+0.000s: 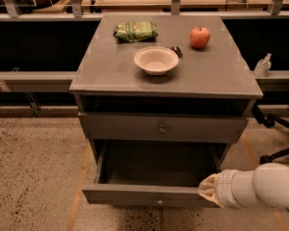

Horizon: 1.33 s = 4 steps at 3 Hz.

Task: Close middle drawer

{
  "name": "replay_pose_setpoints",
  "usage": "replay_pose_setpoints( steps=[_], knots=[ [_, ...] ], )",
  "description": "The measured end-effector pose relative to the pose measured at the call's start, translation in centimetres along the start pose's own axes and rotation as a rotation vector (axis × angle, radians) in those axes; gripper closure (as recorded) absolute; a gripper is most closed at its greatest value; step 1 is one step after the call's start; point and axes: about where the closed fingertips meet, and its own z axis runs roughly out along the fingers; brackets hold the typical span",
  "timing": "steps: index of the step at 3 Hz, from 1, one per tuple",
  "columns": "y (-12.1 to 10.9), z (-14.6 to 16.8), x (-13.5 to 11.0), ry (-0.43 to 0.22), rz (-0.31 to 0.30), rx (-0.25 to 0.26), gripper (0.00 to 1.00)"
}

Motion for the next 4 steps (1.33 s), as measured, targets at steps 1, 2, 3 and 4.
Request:
replay_pose_setpoints(
  steps=[1, 2, 3, 4],
  knots=[
    [-1.0, 1.2, -0.4, 0.005, -0.035, 0.06, 1.0],
    [-1.0, 1.2, -0.4, 0.005, -0.035, 0.06, 1.0],
    [-0.2, 3.4, 0.4, -0.006, -0.03, 0.06, 1.0],
    [1.0, 6.2, 1.3, -0.031, -0.023, 0.065, 1.0]
  ],
)
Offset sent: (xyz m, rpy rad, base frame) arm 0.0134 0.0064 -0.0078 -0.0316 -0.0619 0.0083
